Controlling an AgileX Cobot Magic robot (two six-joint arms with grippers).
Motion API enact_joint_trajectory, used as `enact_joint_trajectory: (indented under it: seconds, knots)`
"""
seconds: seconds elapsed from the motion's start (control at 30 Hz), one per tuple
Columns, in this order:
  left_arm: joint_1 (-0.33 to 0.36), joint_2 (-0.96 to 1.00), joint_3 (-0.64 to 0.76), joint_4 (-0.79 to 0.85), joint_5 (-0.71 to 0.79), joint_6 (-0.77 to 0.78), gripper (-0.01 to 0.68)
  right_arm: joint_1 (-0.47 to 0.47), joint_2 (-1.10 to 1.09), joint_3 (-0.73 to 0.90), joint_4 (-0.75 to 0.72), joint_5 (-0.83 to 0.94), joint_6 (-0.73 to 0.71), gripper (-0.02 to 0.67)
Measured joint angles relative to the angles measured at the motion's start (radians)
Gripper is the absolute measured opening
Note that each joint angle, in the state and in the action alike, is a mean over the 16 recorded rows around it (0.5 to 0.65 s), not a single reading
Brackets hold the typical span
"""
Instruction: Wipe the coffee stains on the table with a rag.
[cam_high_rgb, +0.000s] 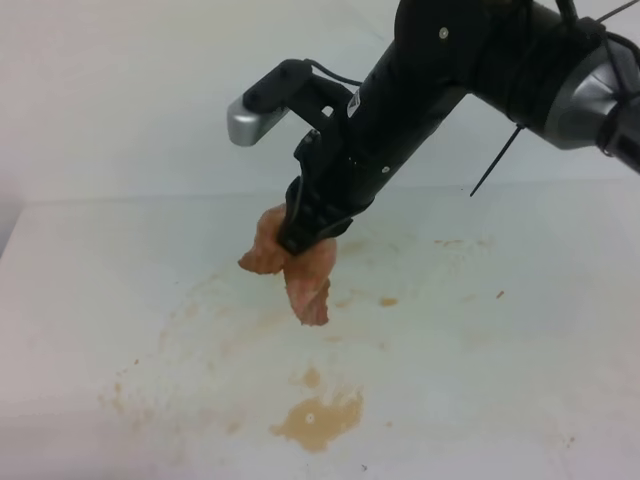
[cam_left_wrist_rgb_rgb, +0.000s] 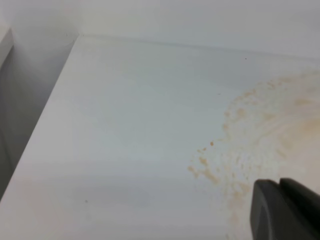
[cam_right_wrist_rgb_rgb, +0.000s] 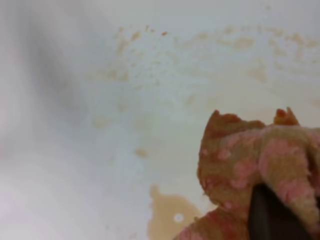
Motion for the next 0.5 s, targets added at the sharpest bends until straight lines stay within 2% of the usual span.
enact_joint_trajectory:
  seconds: [0.23,0.5]
  knots:
    - [0.0,0.002,-0.002,0.0,0.001,0.0,-0.003,0.002,-0.069,0.09,0.007,-0.015,-0.038,0.044]
    - [0.0,0.002,-0.002,0.0,0.001,0.0,-0.003,0.002,-0.21,0.344,0.034,-0.143,-0.11,0.044]
